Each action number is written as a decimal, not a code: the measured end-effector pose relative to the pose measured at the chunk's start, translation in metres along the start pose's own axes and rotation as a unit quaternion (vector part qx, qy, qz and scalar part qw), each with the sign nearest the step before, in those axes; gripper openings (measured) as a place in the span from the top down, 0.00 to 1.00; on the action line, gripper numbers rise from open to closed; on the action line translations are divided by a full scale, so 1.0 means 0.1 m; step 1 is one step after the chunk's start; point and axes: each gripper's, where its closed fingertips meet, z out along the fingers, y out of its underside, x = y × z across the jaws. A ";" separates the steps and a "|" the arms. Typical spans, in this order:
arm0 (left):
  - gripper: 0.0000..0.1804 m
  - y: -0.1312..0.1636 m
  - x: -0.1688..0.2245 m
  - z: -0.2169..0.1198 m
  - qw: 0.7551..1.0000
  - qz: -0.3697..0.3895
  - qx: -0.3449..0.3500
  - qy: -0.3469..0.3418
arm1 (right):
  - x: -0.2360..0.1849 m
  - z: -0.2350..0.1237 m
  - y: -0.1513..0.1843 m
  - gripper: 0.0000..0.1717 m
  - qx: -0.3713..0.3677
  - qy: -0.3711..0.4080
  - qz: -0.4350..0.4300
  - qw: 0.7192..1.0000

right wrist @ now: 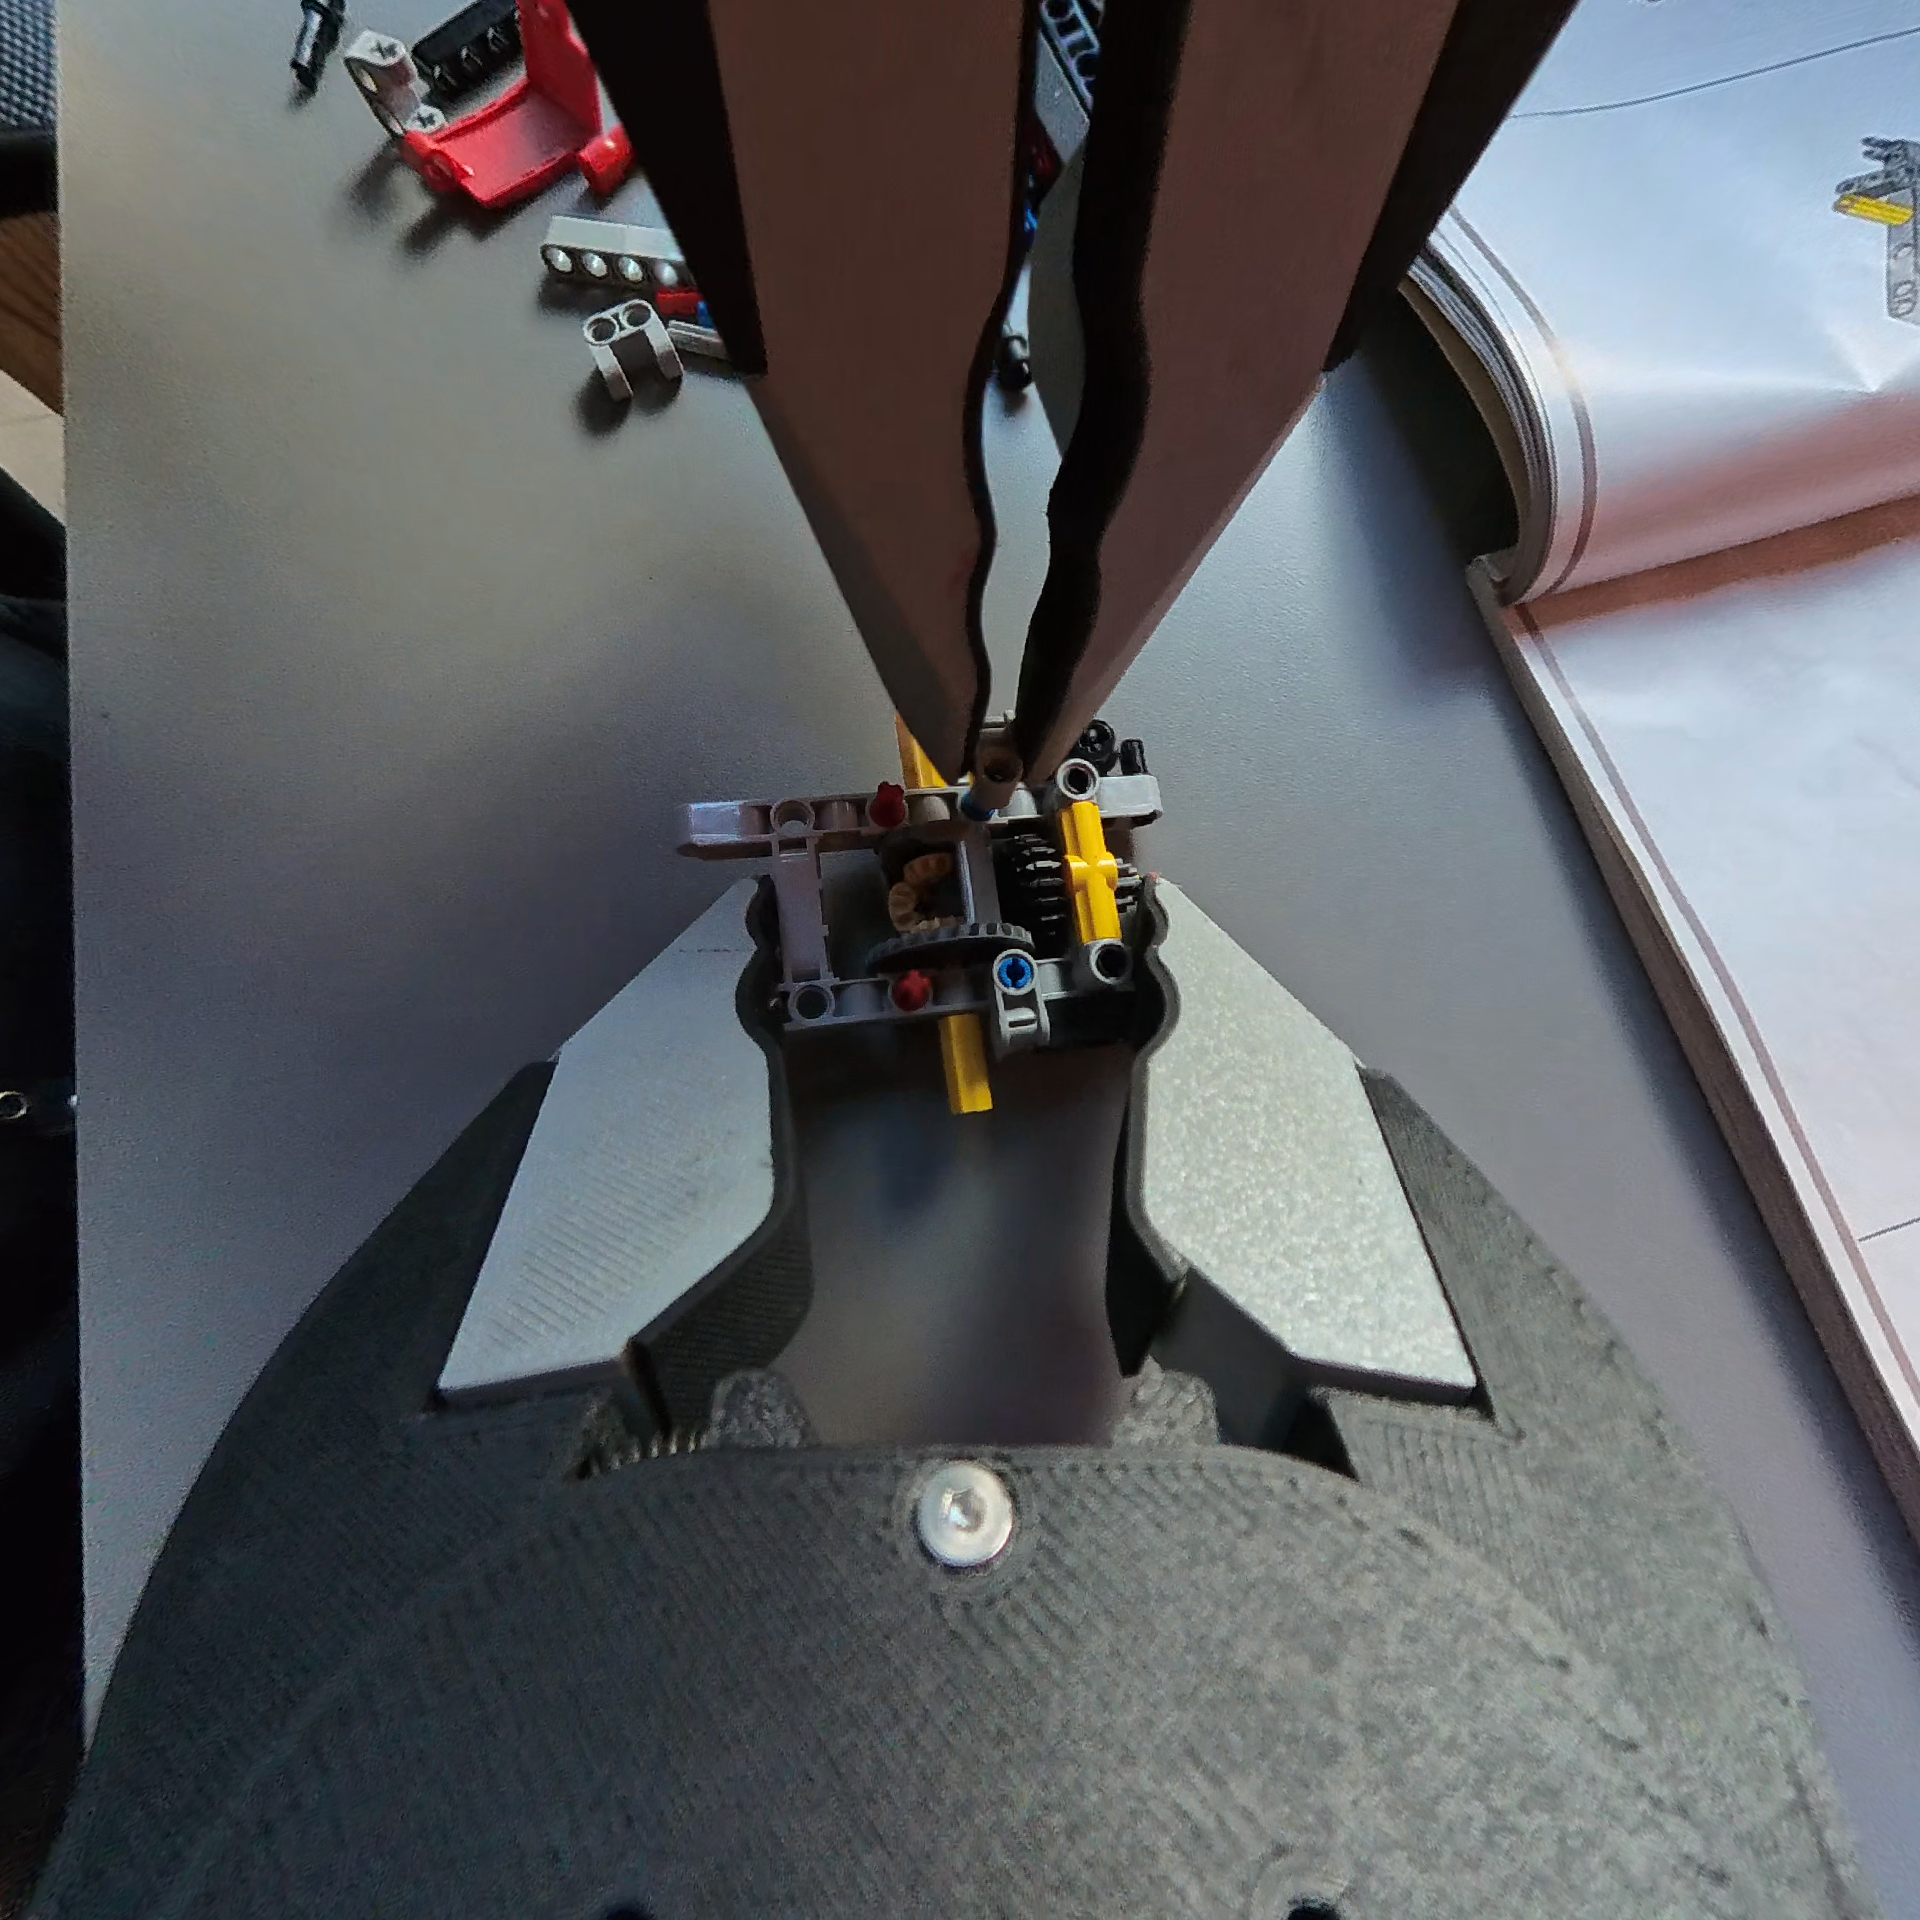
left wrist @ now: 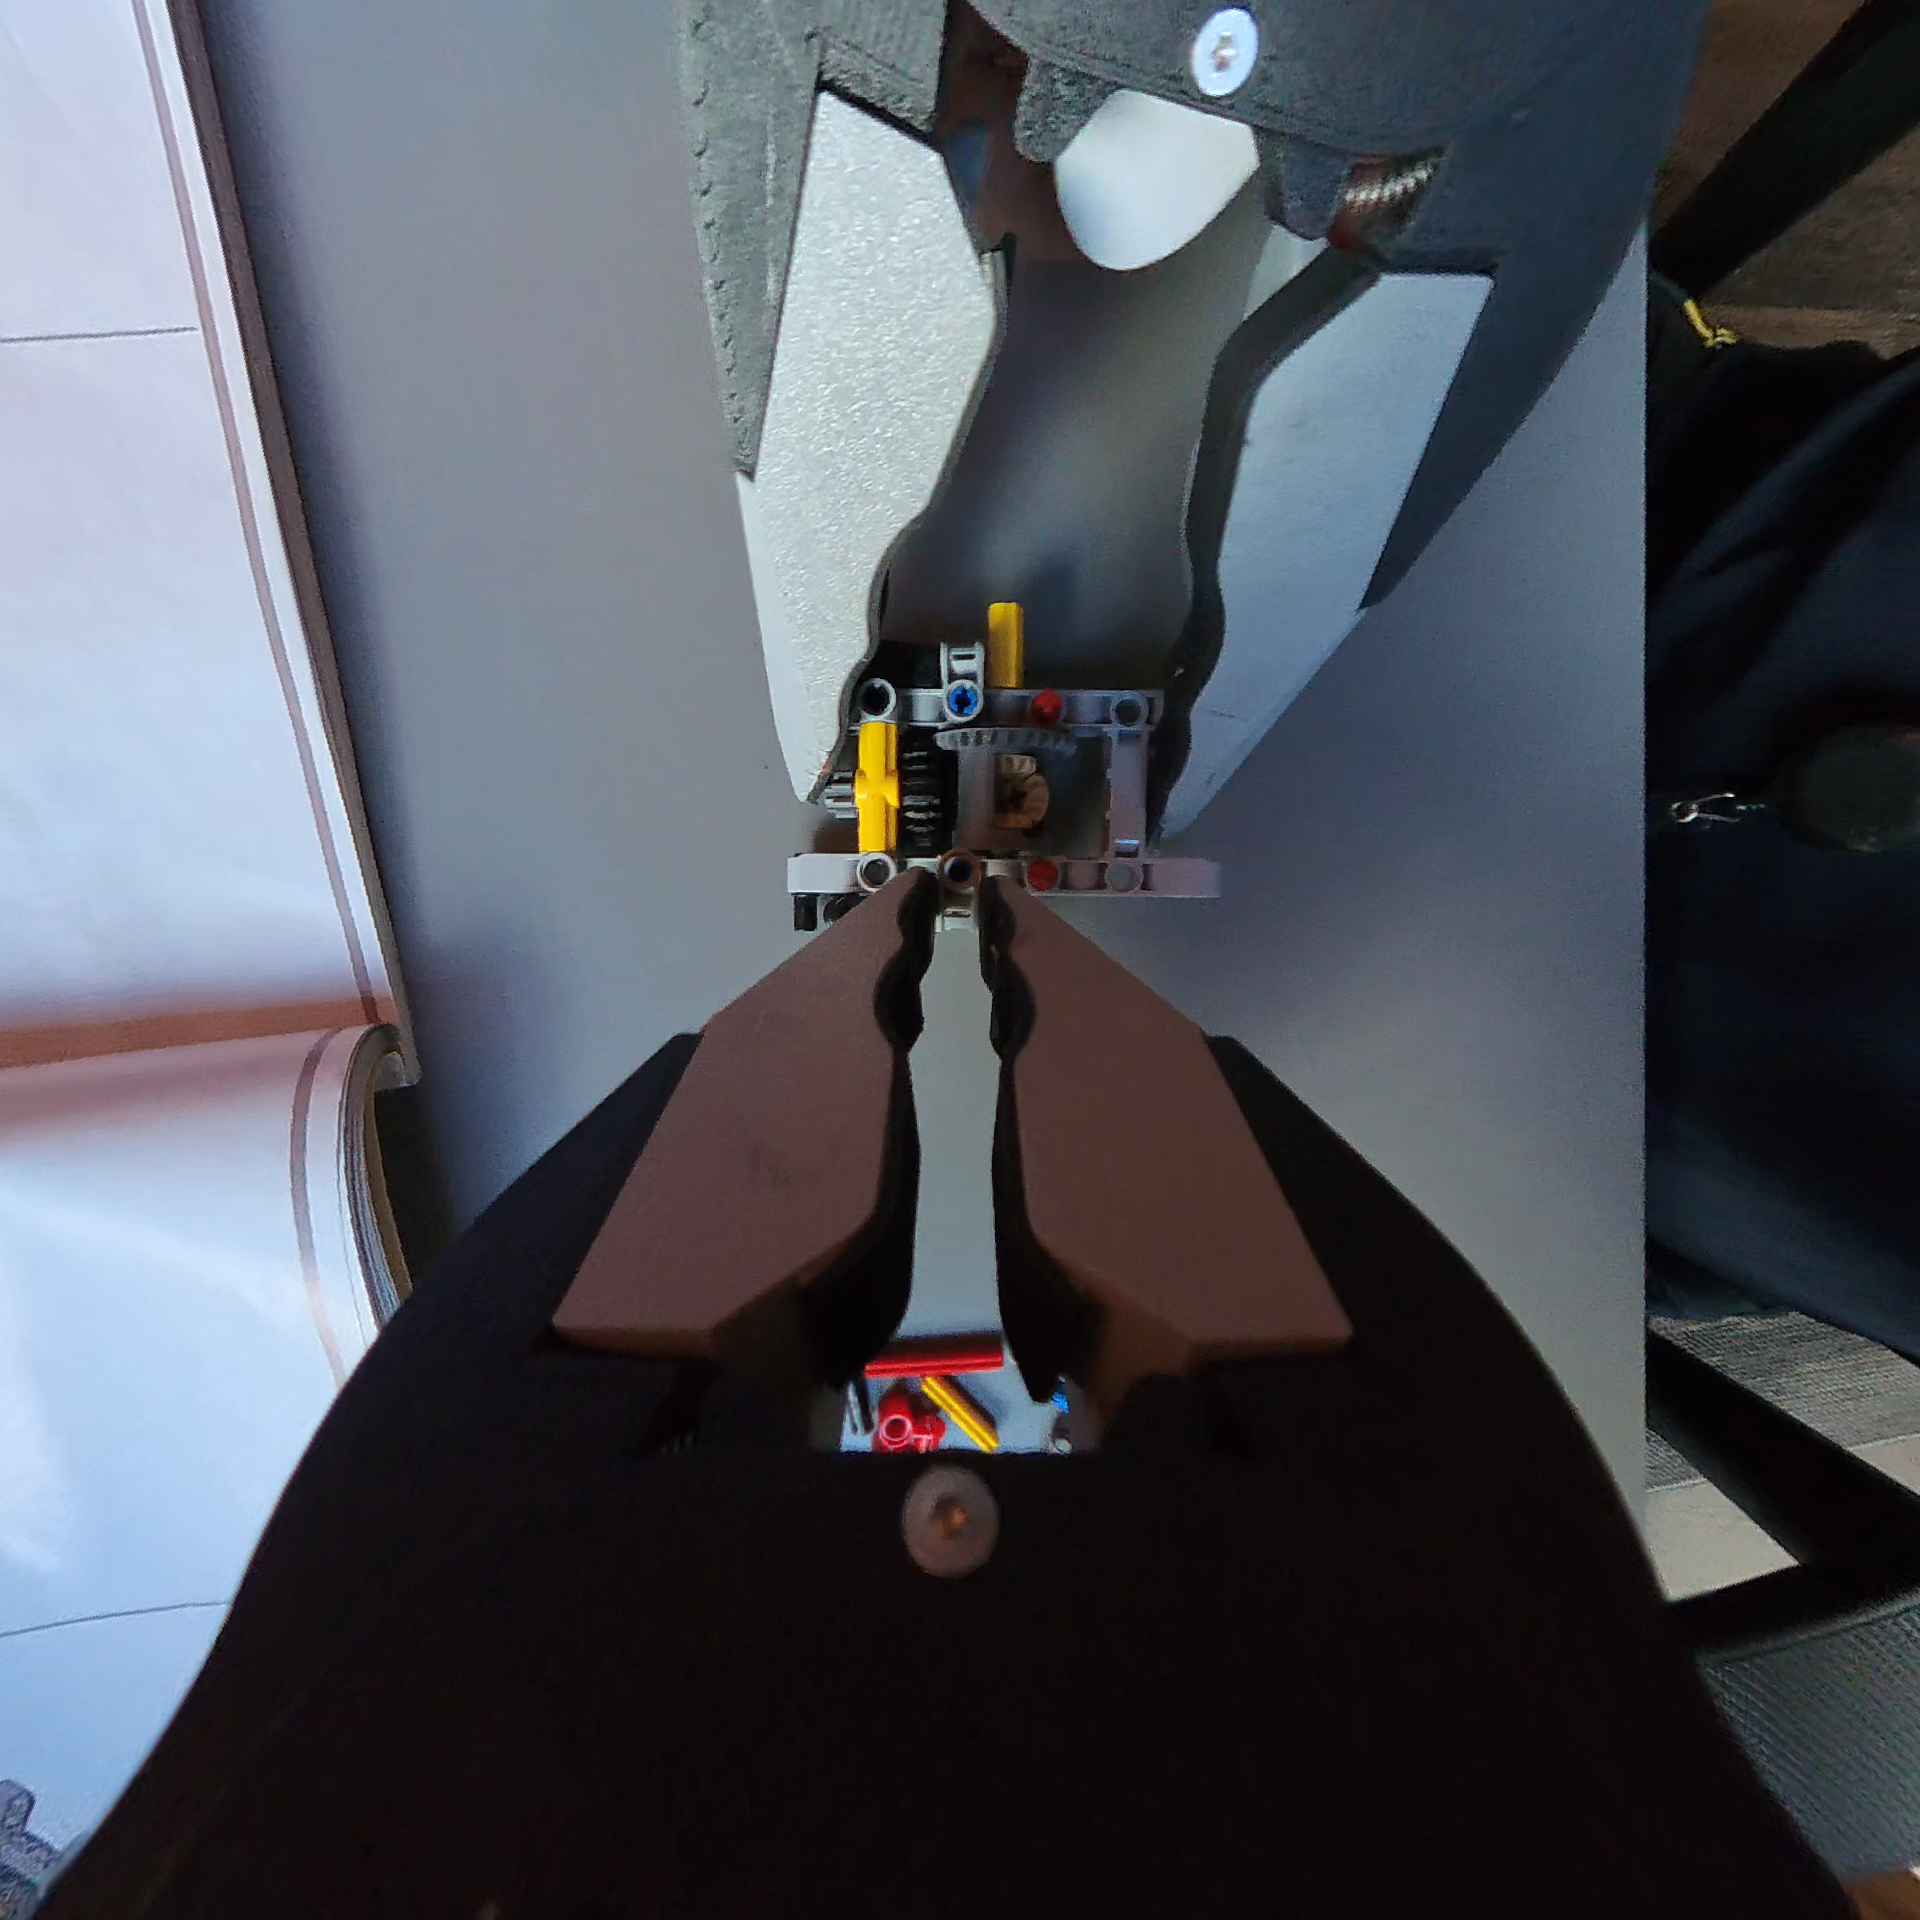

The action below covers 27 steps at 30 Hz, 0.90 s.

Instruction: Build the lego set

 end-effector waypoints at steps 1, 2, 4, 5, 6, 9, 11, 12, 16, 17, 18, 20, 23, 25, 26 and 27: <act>0.97 0.00 0.00 0.00 1.000 -0.003 0.000 0.001 | 0.00 0.00 0.00 0.62 0.000 0.002 -0.003 1.000; 0.97 0.01 -0.01 0.00 1.000 -0.007 -0.002 0.002 | 0.00 0.00 0.00 0.62 0.000 0.004 -0.005 1.000; 0.97 0.02 0.00 -0.01 1.000 -0.011 -0.008 0.008 | 0.00 0.00 0.00 0.62 0.000 0.004 -0.007 1.000; 0.97 0.02 0.01 -0.01 1.000 -0.011 -0.009 0.013 | 0.00 0.00 0.00 0.62 0.000 0.004 -0.007 1.000; 0.97 0.02 0.02 0.00 1.000 -0.012 -0.010 0.018 | -0.01 0.00 0.00 0.61 0.000 0.003 -0.007 1.000; 0.97 0.02 0.02 0.01 1.000 -0.017 -0.013 0.021 | -0.01 0.01 0.00 0.61 0.000 0.004 -0.010 1.000; 0.97 0.02 0.02 0.01 0.999 -0.018 -0.015 0.021 | -0.01 0.01 0.00 0.62 0.002 0.003 -0.009 1.000; 0.97 0.02 0.02 0.01 0.999 -0.020 -0.016 0.022 | -0.01 0.01 0.00 0.62 0.003 0.002 -0.009 1.000; 0.97 0.02 0.05 0.01 0.999 -0.039 -0.015 0.034 | -0.03 0.00 0.00 0.61 0.006 -0.005 -0.012 1.000; 0.97 0.02 0.06 0.01 0.998 -0.043 -0.015 0.038 | -0.04 0.00 0.00 0.61 0.006 -0.006 -0.015 1.000; 0.97 0.02 0.06 0.01 0.998 -0.047 -0.016 0.038 | -0.04 0.00 0.00 0.62 0.006 -0.005 -0.016 1.000; 0.97 0.02 0.06 0.01 0.998 -0.049 -0.025 0.029 | -0.04 0.01 0.00 0.61 0.005 -0.007 -0.013 1.000; 0.97 0.03 0.05 0.02 0.997 -0.051 -0.050 0.005 | -0.04 0.01 0.00 0.62 0.008 -0.005 -0.018 1.000; 0.97 0.03 0.06 0.02 0.996 -0.057 -0.065 -0.010 | -0.04 0.01 0.00 0.62 0.009 -0.001 -0.024 1.000; 0.97 0.03 0.06 0.02 0.996 -0.056 -0.073 -0.018 | -0.04 0.01 0.00 0.62 0.010 0.002 -0.029 1.000; 0.97 0.04 0.06 0.01 0.995 -0.058 -0.084 -0.023 | -0.04 0.01 -0.01 0.62 0.012 0.005 -0.036 0.999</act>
